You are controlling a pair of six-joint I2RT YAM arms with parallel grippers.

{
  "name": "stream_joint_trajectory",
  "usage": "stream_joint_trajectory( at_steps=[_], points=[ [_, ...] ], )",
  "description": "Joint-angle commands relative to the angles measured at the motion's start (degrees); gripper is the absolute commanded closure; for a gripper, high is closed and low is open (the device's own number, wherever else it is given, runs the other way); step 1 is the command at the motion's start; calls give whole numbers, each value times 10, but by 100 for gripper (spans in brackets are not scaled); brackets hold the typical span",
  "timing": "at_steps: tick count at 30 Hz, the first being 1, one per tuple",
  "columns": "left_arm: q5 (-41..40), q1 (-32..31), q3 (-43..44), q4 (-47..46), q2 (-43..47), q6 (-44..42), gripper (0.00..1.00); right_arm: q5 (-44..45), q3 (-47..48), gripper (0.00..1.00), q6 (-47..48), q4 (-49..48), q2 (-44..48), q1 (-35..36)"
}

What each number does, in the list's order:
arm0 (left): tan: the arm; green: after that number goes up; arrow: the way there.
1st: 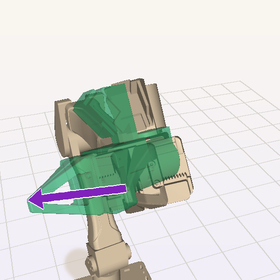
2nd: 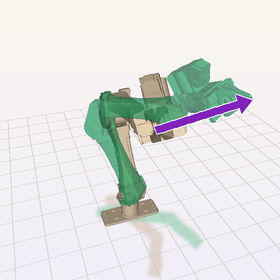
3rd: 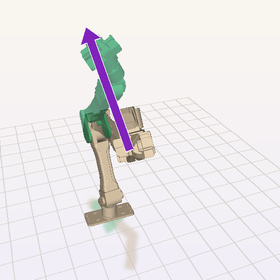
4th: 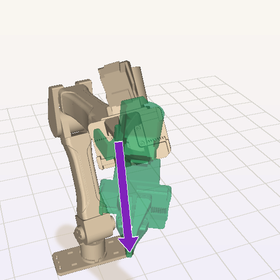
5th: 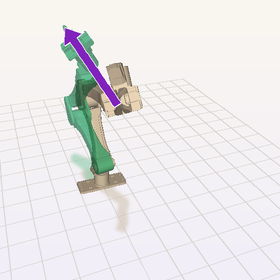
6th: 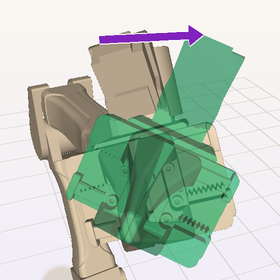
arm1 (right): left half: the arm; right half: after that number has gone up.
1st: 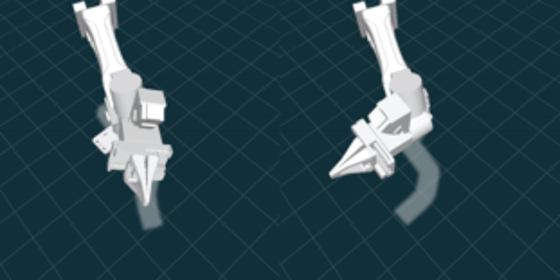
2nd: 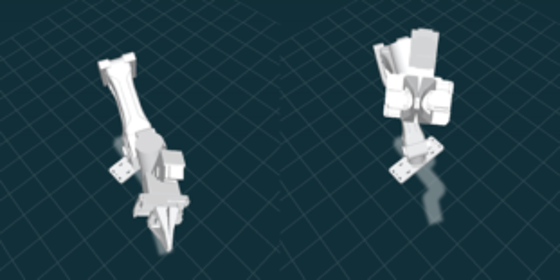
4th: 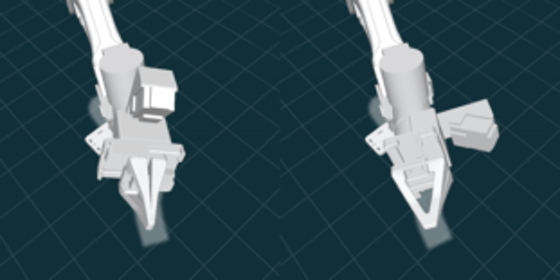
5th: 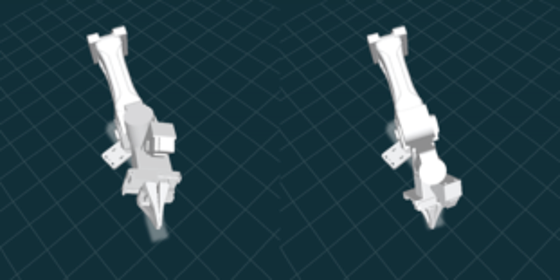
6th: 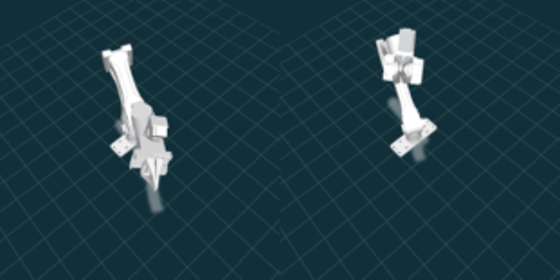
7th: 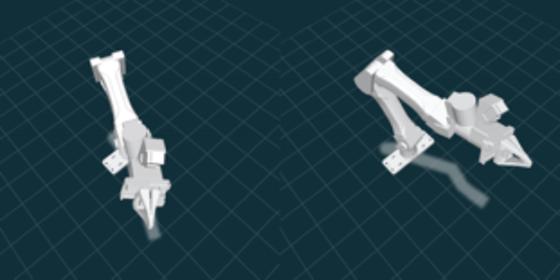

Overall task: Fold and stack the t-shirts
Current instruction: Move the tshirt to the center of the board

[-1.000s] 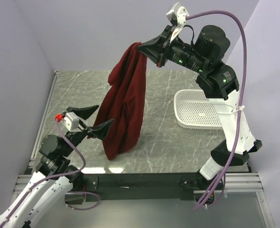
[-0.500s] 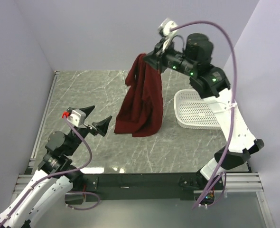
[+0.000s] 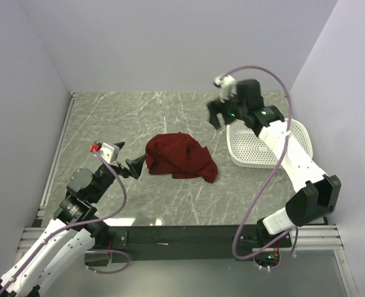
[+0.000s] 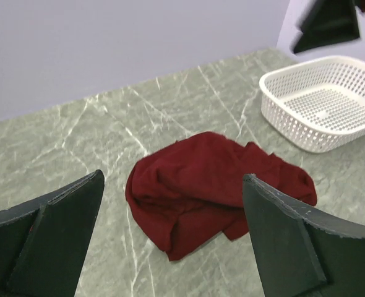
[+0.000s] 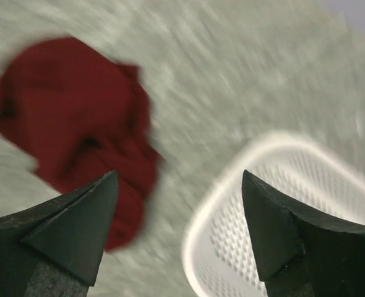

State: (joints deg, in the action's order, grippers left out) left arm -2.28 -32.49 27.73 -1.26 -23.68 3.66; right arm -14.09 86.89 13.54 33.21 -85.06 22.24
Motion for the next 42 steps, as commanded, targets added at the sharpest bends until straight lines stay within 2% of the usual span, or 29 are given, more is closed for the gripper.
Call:
stream_joint_trajectory(
  at_steps=[1, 5, 9, 12, 20, 24, 29, 33, 34, 38, 42],
  points=[
    [-4, -1, 23, 11, -20, -10, 1, 39, -106, 14, 26, 1, 68, -44],
    [7, -1, 33, 37, -55, -19, 0, 78, -233, 14, -3, -40, 115, -47],
    [4, -1, 58, 63, -88, -19, 1, 176, -286, 12, -62, -103, 103, -49],
    [9, -1, 65, 77, -105, -16, 1, 191, -256, 13, -117, -98, 47, -48],
    [7, -1, 58, 71, -95, -16, 1, 163, -103, 32, -133, -27, -142, -48],
    [6, -1, 56, 67, -89, -18, 1, 215, -54, 43, -134, 6, -201, -47],
    [8, -1, 57, 69, -89, -19, 1, 264, -67, 51, -110, 1, -219, -46],
    [10, -1, 57, 69, -89, -20, 0, 259, -78, 67, -70, 18, -222, -45],
    [10, -1, 57, 68, -90, -21, 1, 253, -78, 70, -45, 25, -222, -44],
    [11, -1, 56, 67, -88, -21, 1, 236, -114, 71, 39, 32, -186, -43],
    [13, -1, 55, 65, -88, -21, 1, 238, -189, 79, 130, 2, -127, -44]
  ],
)
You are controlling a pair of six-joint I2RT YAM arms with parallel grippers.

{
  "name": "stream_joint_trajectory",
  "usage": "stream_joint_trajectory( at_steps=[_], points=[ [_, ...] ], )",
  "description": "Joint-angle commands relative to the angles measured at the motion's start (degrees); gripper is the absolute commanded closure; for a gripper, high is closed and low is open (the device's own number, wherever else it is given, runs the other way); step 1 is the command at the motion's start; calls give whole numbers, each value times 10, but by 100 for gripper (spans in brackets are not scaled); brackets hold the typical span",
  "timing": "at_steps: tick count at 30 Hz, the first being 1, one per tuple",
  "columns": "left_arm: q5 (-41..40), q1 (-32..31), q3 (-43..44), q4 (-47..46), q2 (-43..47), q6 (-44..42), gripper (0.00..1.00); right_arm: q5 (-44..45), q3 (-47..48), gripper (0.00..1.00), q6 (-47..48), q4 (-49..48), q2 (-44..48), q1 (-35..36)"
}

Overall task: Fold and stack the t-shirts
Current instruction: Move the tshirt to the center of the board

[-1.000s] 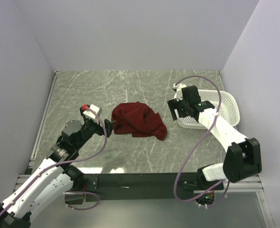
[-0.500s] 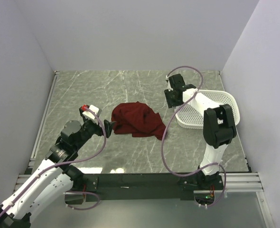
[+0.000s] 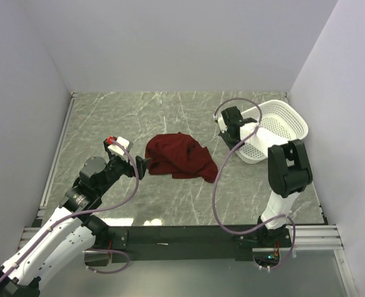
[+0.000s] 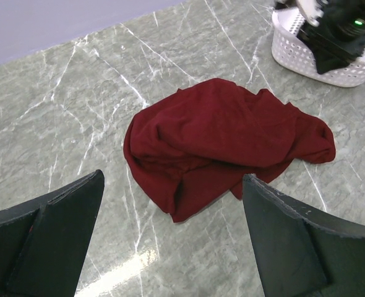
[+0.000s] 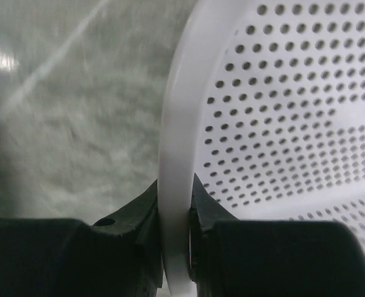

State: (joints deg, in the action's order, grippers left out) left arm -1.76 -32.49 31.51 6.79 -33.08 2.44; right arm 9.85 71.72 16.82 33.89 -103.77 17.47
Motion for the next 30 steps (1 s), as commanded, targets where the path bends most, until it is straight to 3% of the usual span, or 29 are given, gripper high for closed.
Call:
stream_joint_trajectory(
  at_steps=[1, 7, 13, 22, 23, 26, 30],
  points=[
    [11, -1, 17, -14, 5, -9, 1, 0, -49, 79, 144, -10, 80, 5],
    [11, -1, 16, -14, 1, -9, 1, 54, -157, 75, 342, -73, 145, -28],
    [12, -1, 16, -16, 0, -10, 1, 11, -141, 62, 391, -59, 155, -141],
    [12, -1, 18, -15, -4, -10, 1, -9, -81, 41, 338, -16, 176, -198],
    [12, -1, 17, -15, -4, -11, 1, -23, -70, 33, 328, -9, 182, -197],
    [13, -1, 17, -17, -3, -11, 1, -103, -25, 23, 268, 42, 194, -197],
    [12, -1, 17, -17, -4, -12, 1, -197, 47, 23, 183, 100, 155, -195]
  ],
)
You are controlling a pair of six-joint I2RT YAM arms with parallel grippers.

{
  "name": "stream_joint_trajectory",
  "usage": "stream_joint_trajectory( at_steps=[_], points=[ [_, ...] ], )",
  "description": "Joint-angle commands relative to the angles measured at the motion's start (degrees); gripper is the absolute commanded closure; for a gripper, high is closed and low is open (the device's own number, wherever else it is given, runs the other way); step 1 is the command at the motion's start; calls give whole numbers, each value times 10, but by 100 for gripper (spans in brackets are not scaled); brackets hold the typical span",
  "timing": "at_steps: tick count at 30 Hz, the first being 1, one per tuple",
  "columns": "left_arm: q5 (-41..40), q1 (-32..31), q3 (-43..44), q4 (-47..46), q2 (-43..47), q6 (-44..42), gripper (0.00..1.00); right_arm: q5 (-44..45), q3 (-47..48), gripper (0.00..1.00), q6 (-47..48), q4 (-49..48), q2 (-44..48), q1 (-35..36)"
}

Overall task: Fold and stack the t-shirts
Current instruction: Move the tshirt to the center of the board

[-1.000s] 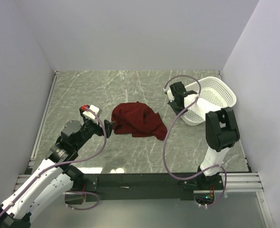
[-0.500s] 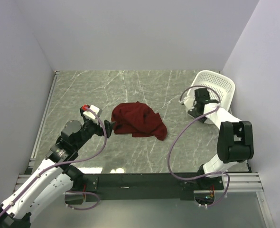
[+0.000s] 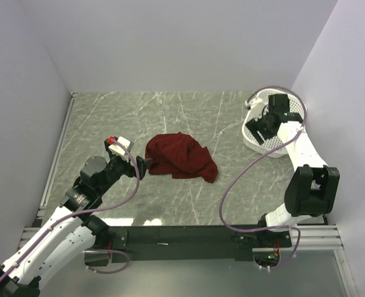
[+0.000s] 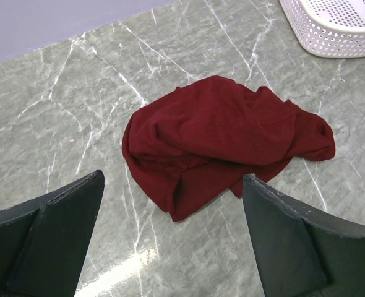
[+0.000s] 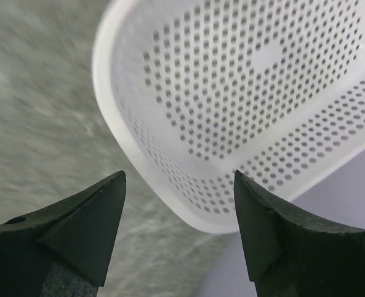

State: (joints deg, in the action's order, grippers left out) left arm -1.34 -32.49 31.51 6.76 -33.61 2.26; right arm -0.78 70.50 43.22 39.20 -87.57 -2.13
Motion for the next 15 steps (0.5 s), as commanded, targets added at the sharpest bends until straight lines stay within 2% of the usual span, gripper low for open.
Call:
stream_joint_trajectory(
  at_steps=[1, 3, 4, 6, 7, 8, 10, 15],
  points=[
    [8, -1, 17, -16, 2, -10, 1, -91, 70, 23, -126, 45, -17, 1],
    [8, -1, 17, -17, 2, -9, 0, -83, 101, 23, -195, 23, -57, 1],
    [8, -1, 17, -17, 2, -10, 1, -68, 115, 23, -276, 20, -74, 2],
    [9, -1, 17, -19, 1, -11, 1, -37, 156, 23, -359, 6, -110, 15],
    [8, -1, 17, -18, 0, -11, 1, 21, 171, 23, -435, 4, -145, 19],
    [8, -1, 18, -16, -1, -11, 1, 39, 203, 23, -473, 6, -164, 45],
    [8, -1, 18, -16, -3, -12, 0, 60, 236, 23, -524, 20, -211, 62],
    [6, -1, 16, -15, -1, -13, 1, 111, 310, 24, -576, 10, -288, 69]
  ],
)
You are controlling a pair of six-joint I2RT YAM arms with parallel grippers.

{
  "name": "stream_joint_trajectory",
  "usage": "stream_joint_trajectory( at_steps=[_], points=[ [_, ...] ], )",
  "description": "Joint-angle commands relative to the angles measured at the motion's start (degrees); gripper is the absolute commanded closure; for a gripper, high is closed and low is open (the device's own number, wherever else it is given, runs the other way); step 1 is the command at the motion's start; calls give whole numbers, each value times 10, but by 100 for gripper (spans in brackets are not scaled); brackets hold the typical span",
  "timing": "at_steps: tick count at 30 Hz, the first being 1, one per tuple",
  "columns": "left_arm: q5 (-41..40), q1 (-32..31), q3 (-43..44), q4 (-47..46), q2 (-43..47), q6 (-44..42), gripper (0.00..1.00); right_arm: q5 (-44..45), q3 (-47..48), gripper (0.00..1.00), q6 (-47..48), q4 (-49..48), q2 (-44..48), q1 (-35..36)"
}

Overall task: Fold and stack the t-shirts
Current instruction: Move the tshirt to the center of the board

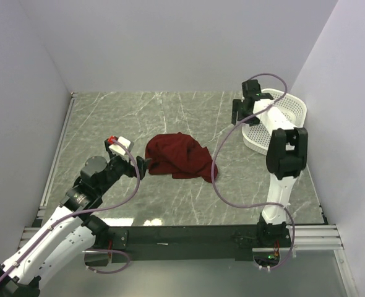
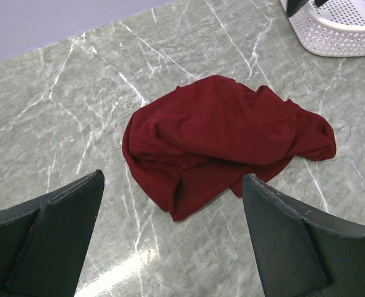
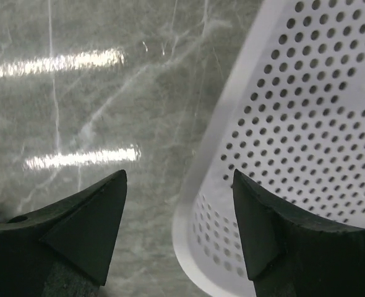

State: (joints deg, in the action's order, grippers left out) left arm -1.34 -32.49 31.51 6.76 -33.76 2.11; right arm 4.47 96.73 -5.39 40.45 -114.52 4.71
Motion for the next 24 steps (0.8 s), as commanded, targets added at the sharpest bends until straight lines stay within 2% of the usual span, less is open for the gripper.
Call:
stream_joint_trajectory(
  at_steps=[1, 4, 6, 7, 10, 13, 15, 16, 18, 19, 21, 24],
  points=[
    [6, -1, 16, -16, 0, -12, 1, 66, 57, 25, -91, -1, -29, -1],
    [6, 0, 16, -17, -4, -12, 1, 77, 87, 29, -88, 17, -68, -1],
    [7, 0, 19, -15, -8, -13, 1, 79, 87, 36, -78, 15, -79, -1],
    [8, 0, 20, -14, -11, -12, 1, 81, 87, 43, -73, 14, -82, -1],
    [8, 0, 21, -12, -13, -11, 1, 106, 73, 49, -53, 5, -80, -2],
    [7, 0, 19, -16, -9, -11, 1, 119, 43, 67, -25, -3, -70, -1],
    [8, 0, 19, -14, -7, -11, 1, 125, 29, 75, -6, -12, -58, -1],
    [8, 0, 19, -15, -7, -11, 1, 127, 15, 84, 2, -15, -54, -2],
    [8, 0, 19, -16, -7, -11, 1, 137, 0, 89, 23, -23, -42, -1],
    [9, 0, 19, -16, -8, -11, 1, 138, -6, 95, 33, -26, -38, -1],
    [9, 0, 18, -16, -7, -12, 1, 145, -21, 100, 76, -32, -30, -2],
    [8, 0, 19, -16, -7, -11, 1, 173, -34, 100, 113, -43, -26, -3]
  ],
)
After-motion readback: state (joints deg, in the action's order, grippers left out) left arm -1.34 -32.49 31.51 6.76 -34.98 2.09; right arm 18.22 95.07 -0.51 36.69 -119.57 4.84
